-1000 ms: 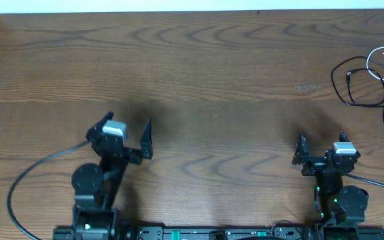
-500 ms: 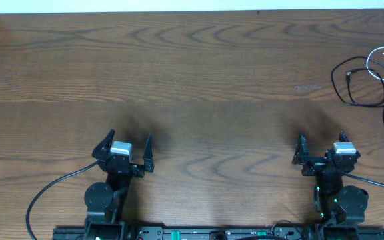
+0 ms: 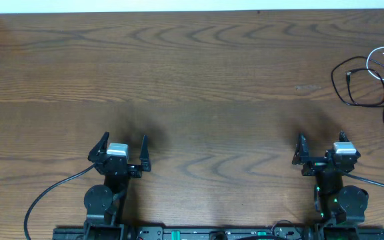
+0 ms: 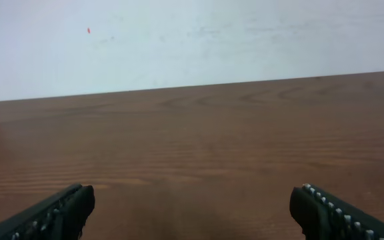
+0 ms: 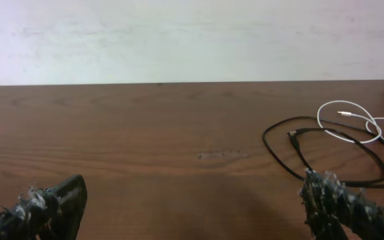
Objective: Untangle cables
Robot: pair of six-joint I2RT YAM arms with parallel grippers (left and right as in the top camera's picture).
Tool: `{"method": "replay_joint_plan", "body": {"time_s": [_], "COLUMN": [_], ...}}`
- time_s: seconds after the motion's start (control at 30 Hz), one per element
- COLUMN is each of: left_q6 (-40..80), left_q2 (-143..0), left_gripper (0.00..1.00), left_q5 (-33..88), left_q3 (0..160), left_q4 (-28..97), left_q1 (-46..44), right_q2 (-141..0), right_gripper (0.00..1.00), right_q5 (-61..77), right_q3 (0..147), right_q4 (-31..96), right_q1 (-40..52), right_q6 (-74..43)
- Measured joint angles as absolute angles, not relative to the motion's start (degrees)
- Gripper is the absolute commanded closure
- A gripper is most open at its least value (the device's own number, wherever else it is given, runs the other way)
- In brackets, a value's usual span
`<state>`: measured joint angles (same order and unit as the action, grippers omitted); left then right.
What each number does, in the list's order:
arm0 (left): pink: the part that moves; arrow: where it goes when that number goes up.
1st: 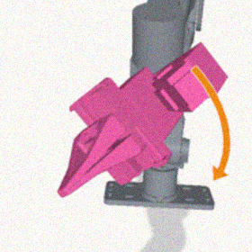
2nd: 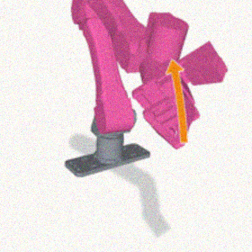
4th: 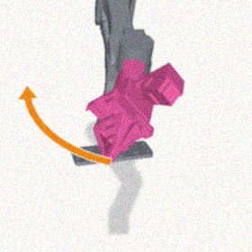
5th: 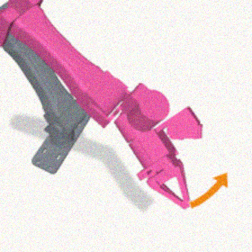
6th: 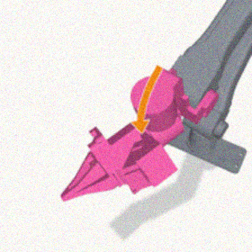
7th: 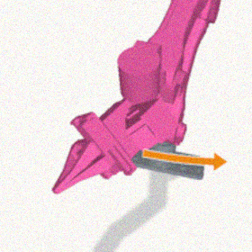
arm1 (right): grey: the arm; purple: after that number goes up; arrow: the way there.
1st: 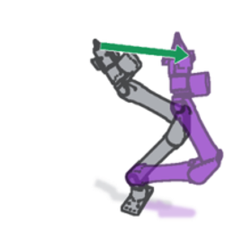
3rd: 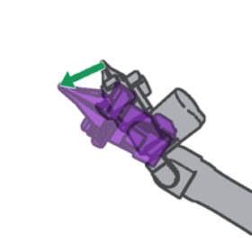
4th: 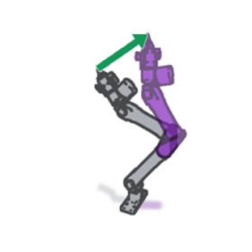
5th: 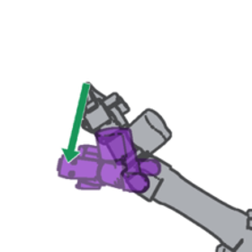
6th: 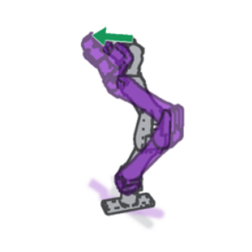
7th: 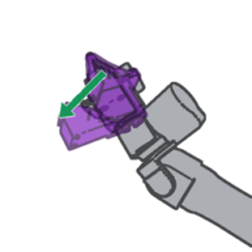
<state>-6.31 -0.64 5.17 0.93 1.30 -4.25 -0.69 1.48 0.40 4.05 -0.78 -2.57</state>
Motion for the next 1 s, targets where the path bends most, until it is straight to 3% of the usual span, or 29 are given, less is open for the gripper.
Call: {"method": "replay_joint_plan", "body": {"time_s": [1.0], "left_q6": [-6.3], "left_q2": [-0.6], "left_gripper": [0.01], "left_q5": [4.5], "left_q3": [1.0], "left_q4": [1.5], "left_q1": [-4.3], "right_q2": [-0.7], "right_gripper": [0.01], "right_q5": [1.5], "right_q3": [0.4], "right_q4": [4.1], "right_q1": [-0.8], "right_q6": [-2.6]}}
